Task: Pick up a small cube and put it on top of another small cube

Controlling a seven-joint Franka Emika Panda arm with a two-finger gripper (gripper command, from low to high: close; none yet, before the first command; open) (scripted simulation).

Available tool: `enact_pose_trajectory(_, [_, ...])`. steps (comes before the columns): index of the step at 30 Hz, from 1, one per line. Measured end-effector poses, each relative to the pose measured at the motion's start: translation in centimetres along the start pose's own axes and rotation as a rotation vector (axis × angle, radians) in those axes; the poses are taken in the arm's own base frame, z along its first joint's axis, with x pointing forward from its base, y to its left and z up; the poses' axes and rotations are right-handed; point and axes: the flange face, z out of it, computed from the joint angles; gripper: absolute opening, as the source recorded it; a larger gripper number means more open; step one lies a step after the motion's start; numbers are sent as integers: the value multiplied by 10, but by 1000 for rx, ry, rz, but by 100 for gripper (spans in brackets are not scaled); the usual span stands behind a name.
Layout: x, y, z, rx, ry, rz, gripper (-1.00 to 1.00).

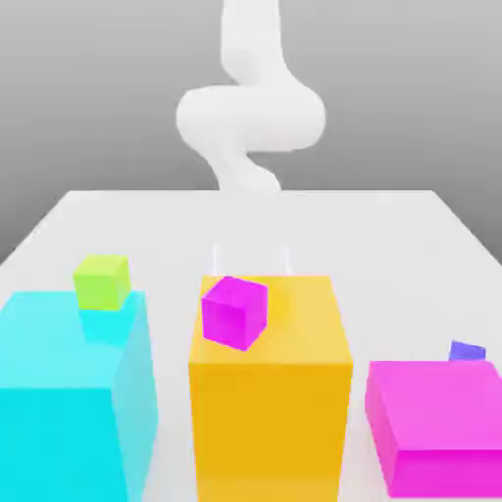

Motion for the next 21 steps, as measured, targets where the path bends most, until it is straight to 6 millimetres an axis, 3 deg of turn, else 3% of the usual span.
enact_pose_trajectory(5, [42,107,106,-126,-91,78,0])
enact_pose_trajectory(10, [48,240,182,-260,-168,172,0])
enact_pose_trajectory(13, [34,324,209,-346,-211,232,0])
enact_pose_trajectory(16, [8,407,223,-436,-252,291,0])
enact_pose_trajectory(19, [-33,479,225,-525,-308,317,0])
enact_pose_trajectory(21, [-66,514,225,-575,-363,300,0])
